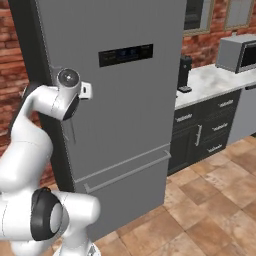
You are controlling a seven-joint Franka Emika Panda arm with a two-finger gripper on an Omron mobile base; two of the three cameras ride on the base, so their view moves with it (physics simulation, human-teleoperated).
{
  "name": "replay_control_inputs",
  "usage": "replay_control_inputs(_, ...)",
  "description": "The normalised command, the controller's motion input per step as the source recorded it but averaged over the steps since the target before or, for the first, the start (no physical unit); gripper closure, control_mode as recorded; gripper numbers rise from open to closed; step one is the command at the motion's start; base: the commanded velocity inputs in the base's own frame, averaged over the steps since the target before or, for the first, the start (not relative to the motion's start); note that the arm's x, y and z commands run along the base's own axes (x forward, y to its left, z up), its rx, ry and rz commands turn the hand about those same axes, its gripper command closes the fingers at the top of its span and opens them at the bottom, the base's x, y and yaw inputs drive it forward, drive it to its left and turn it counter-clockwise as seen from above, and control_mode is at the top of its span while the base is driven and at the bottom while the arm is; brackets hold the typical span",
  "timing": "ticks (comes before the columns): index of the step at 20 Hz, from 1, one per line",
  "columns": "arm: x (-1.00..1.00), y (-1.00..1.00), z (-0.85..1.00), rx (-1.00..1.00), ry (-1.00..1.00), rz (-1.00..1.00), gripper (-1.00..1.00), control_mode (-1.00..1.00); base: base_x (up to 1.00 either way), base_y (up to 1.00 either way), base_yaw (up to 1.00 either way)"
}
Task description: Retrieve the butter from the fridge and place it on a plate on the dining table. Then retrieve the butter knife by the fridge and place it near the plate.
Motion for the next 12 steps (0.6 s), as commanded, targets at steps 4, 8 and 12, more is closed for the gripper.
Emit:
replay_control_inputs(4, 0.37, 0.37, -0.02, -0.06, 0.14, 0.04, -1.0, -1.0, 0.0, 0.0, 0.0)
replay_control_inputs(8, 0.45, 0.36, -0.02, -0.01, 0.03, 0.04, -1.0, -1.0, 0.0, 0.0, 0.0)
replay_control_inputs(12, 0.28, 0.38, -0.18, -0.04, -0.03, 0.04, -1.0, -1.0, 0.0, 0.0, 0.0)
